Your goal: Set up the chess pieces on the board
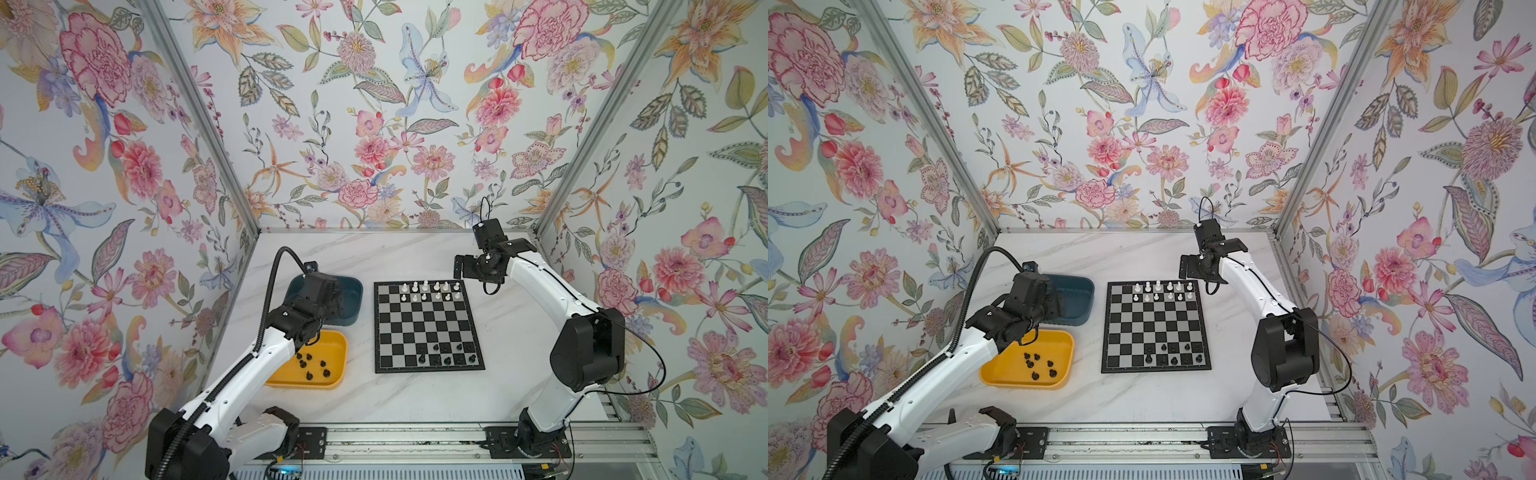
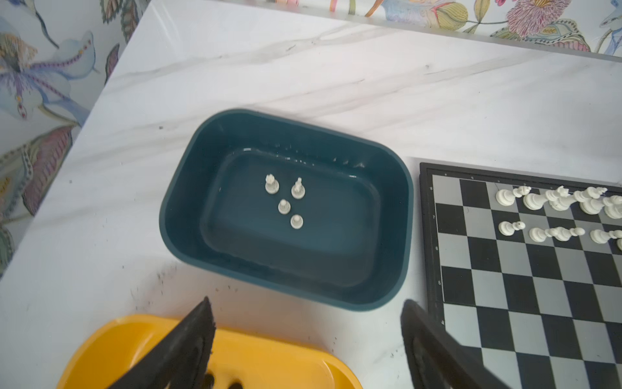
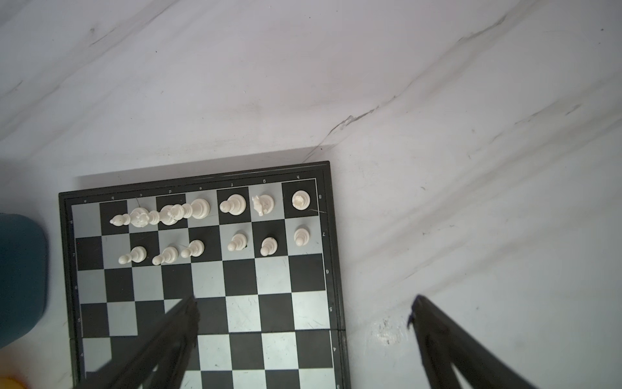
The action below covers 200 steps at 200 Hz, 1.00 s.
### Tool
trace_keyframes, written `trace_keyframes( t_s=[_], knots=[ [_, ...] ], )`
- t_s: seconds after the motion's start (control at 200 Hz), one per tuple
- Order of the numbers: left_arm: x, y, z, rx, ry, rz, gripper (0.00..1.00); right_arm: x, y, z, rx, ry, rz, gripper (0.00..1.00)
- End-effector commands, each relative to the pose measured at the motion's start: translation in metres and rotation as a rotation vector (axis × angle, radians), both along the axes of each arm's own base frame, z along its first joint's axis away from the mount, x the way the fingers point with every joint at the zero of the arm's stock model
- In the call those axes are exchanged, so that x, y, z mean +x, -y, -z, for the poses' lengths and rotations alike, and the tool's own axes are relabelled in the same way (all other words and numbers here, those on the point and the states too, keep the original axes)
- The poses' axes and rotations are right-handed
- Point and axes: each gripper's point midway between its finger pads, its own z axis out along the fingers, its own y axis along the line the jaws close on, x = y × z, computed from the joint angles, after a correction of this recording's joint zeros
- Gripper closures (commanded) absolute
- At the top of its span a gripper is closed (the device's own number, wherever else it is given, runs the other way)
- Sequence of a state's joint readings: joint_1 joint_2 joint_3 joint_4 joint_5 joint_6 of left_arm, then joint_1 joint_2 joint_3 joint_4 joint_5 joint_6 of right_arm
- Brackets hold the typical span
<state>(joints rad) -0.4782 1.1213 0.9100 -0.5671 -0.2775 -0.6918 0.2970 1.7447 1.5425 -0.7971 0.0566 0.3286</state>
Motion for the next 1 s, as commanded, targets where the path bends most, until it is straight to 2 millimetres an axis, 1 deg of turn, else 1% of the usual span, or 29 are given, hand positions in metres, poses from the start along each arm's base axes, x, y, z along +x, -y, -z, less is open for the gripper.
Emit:
trace_keyframes(
  t_s=[0.0, 0.09, 0.165, 0.265, 0.34, 0.42, 0.47, 0.565, 0.636, 0.681, 0.771, 0.826, 0.841, 0.851, 0.871, 0.996],
  knots=[
    [-0.031, -0.007, 0.020, -0.026, -0.086, -0.109, 0.13, -0.010, -0.006, -0.003, 0.040, -0.020, -0.029, 0.03],
    [-0.031, -0.005, 0.021, -0.034, -0.077, -0.125, 0.13, -0.015, -0.016, 0.007, 0.092, -0.037, -0.040, 0.04],
    [-0.022, -0.004, 0.016, -0.012, -0.056, -0.120, 0.11, -0.018, -0.019, 0.009, 0.100, -0.049, -0.048, 0.04],
    [0.003, -0.001, 0.012, 0.042, -0.040, -0.074, 0.09, -0.016, -0.016, 0.002, 0.082, -0.024, -0.048, 0.03],
    [0.023, -0.007, 0.018, 0.070, -0.073, -0.068, 0.11, -0.010, -0.012, -0.002, 0.068, -0.008, -0.029, 0.03],
    [0.041, -0.011, 0.022, 0.096, -0.099, -0.048, 0.12, -0.003, -0.017, -0.005, 0.093, -0.006, -0.011, 0.04],
    [0.050, -0.018, 0.024, 0.109, -0.099, -0.051, 0.12, 0.001, -0.022, -0.005, 0.110, -0.011, -0.005, 0.04],
    [0.065, -0.048, 0.027, 0.082, -0.086, -0.116, 0.12, 0.010, -0.032, -0.005, 0.126, -0.010, 0.003, 0.04],
    [0.080, -0.069, 0.022, 0.040, -0.039, -0.160, 0.12, 0.017, -0.041, -0.006, 0.139, -0.005, 0.001, 0.04],
    [0.092, -0.076, 0.015, 0.025, 0.001, -0.170, 0.11, 0.022, -0.047, -0.010, 0.146, 0.002, -0.004, 0.04],
    [0.118, -0.084, 0.002, 0.037, 0.045, -0.161, 0.11, 0.030, -0.055, -0.013, 0.143, 0.003, -0.012, 0.05],
    [0.135, -0.086, 0.002, 0.061, 0.049, -0.150, 0.11, 0.035, -0.057, -0.013, 0.133, 0.002, -0.013, 0.04],
    [0.139, -0.086, -0.002, 0.066, 0.059, -0.146, 0.11, 0.036, -0.058, -0.013, 0.133, 0.001, -0.014, 0.04],
    [0.143, -0.086, 0.006, 0.071, 0.042, -0.146, 0.11, 0.037, -0.059, -0.013, 0.133, 0.001, -0.014, 0.04],
    [0.149, -0.086, 0.010, 0.079, 0.033, -0.142, 0.11, 0.039, -0.060, -0.014, 0.134, 0.002, -0.015, 0.05],
    [0.186, -0.084, 0.019, 0.075, 0.038, -0.125, 0.12, 0.048, -0.063, -0.019, 0.134, 0.007, -0.013, 0.05]
  ],
)
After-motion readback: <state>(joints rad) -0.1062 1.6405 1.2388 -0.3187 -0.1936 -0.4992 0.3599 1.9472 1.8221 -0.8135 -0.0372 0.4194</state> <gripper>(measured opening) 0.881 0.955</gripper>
